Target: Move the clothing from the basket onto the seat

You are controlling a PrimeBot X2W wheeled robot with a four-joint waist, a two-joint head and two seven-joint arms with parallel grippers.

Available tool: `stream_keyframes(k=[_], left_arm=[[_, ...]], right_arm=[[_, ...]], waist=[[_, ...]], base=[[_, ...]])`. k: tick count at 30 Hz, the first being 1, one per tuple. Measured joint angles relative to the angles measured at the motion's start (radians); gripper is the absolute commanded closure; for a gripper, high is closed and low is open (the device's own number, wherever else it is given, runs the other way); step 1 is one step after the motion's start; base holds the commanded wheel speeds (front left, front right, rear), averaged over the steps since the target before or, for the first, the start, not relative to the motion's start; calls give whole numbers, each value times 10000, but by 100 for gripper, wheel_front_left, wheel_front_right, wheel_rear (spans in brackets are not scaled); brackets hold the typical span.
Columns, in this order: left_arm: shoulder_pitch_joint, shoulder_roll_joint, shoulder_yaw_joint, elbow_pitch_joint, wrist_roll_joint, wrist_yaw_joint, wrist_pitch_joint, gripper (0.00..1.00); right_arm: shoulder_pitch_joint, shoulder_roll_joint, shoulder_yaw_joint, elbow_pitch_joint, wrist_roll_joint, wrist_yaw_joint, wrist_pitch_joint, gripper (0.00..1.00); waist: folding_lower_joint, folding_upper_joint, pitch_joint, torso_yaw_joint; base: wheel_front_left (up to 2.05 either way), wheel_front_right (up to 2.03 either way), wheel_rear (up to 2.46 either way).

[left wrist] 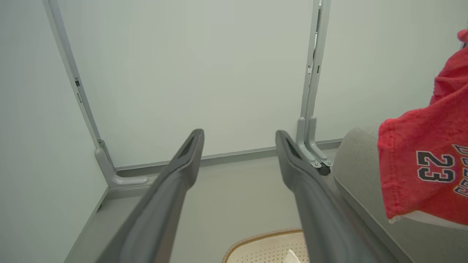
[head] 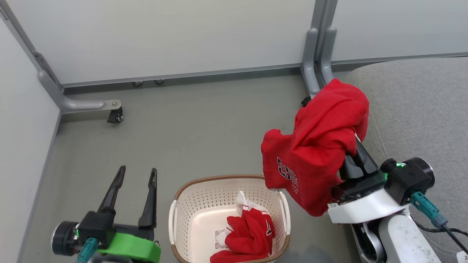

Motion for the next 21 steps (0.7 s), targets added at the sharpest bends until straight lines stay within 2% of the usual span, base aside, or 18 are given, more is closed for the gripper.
stream_keyframes(k=[13, 21], left_arm=[[968, -385, 825, 886, -52, 0, 0, 0], [1043, -418, 642, 1028, -77, 0, 0, 0]], right_arm=[[292, 86, -265, 15, 144, 0, 0, 100], [367, 128, -274, 44, 161, 0, 0, 100]], waist=[[0, 0, -132, 15], [0, 0, -106, -48]], base=[[0, 0, 0], [0, 0, 0]])
